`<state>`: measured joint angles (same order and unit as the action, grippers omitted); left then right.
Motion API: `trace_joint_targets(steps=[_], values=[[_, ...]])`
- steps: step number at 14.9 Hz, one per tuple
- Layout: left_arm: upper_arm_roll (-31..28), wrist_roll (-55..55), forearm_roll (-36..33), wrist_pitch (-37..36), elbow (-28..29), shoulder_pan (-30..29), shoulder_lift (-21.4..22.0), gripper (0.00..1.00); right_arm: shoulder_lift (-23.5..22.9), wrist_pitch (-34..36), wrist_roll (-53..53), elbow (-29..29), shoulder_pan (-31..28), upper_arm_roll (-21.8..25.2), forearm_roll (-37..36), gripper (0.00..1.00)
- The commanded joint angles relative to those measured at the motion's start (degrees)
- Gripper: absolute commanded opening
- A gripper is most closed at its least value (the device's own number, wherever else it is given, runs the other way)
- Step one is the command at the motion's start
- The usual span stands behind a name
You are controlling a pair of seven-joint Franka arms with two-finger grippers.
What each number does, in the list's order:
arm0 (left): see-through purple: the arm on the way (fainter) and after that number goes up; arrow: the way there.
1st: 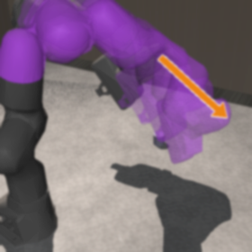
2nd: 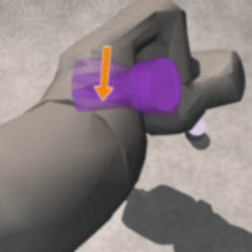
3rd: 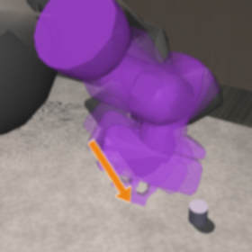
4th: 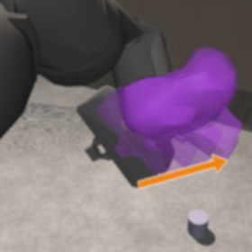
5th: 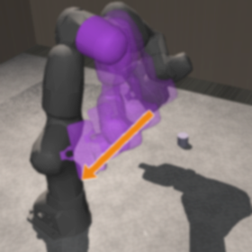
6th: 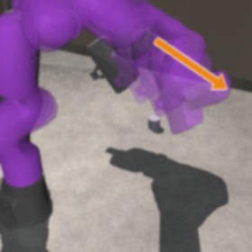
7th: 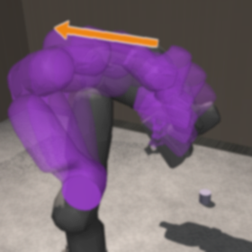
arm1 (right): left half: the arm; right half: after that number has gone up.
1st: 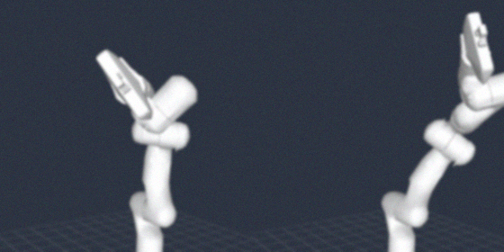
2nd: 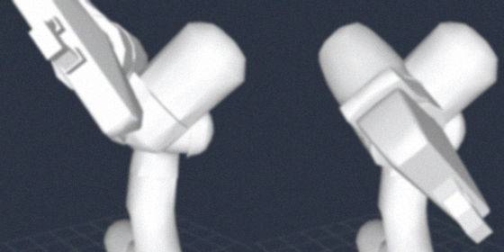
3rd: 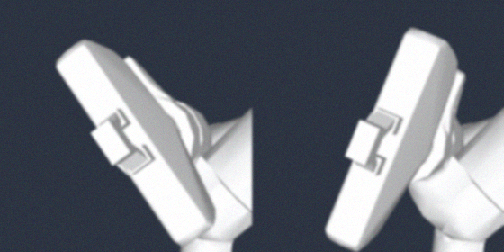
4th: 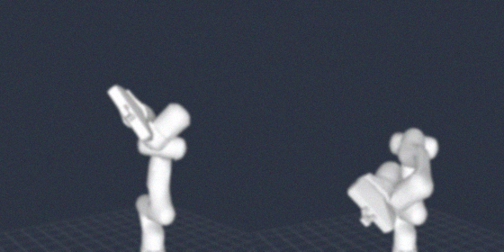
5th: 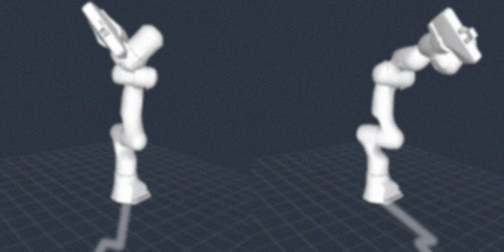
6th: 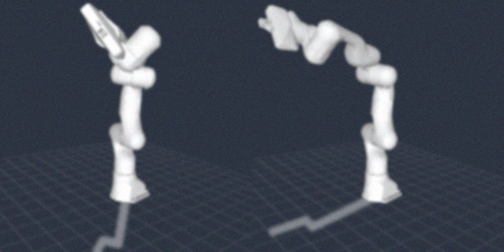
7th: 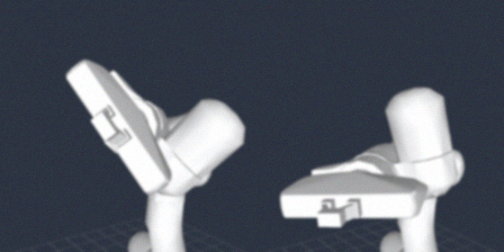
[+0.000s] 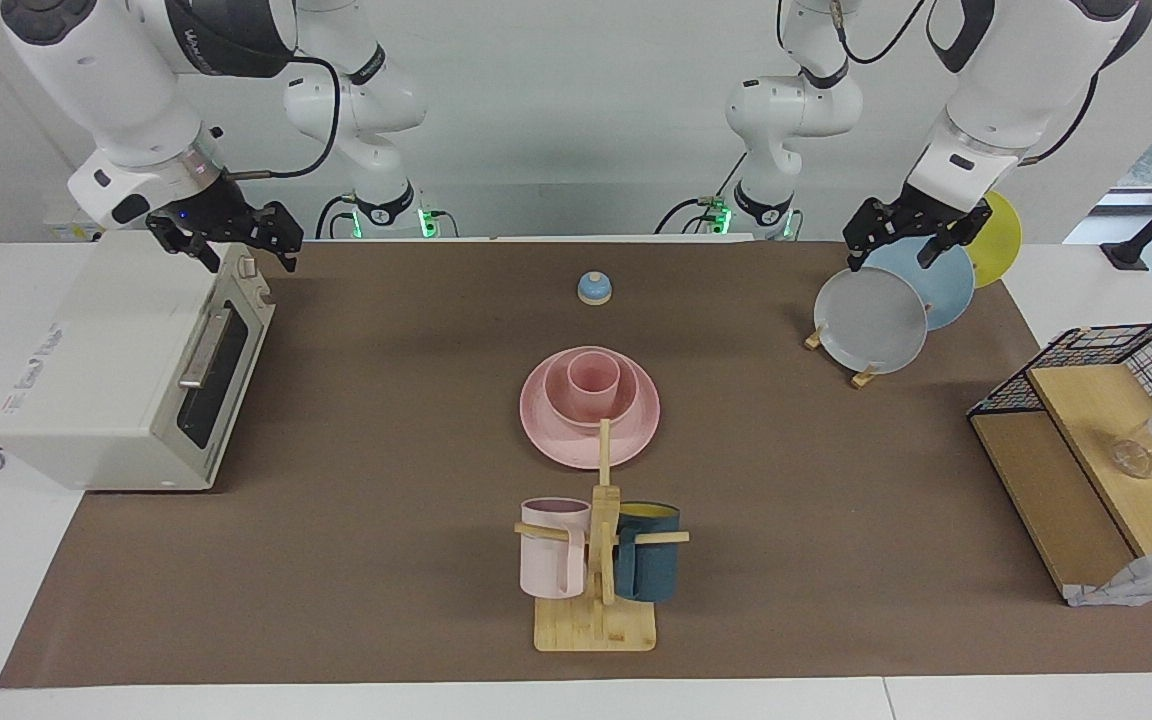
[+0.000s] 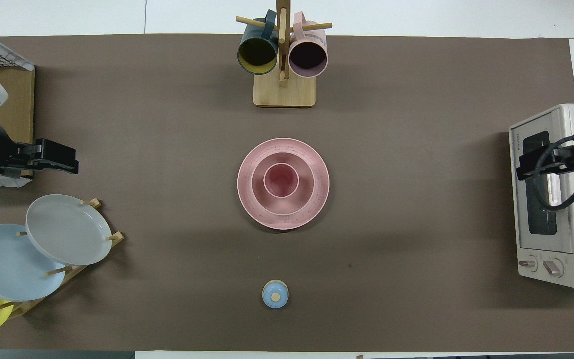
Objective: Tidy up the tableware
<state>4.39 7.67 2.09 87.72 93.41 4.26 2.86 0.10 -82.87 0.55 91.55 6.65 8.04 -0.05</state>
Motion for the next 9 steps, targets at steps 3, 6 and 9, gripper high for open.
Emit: trace_joint_targets(steps=[3,6,9], values=[[-0.35,-0.64,0.55,-1.42,-0.25,0.58,0.13,1.00,0.61,0.17,-0.11,-0.06,-0.06,-0.13,0.32,1.00],[-0.17,-0.64,0.55,-1.24,-0.25,0.23,0.13,1.00,0.69,0.26,-0.19,-0.06,1.70,-0.22,-0.21,1.00],[-0.17,-0.64,0.64,-1.41,-0.25,0.31,0.13,1.00,0.69,0.26,-0.11,-0.15,1.62,-0.22,-0.65,1.00]])
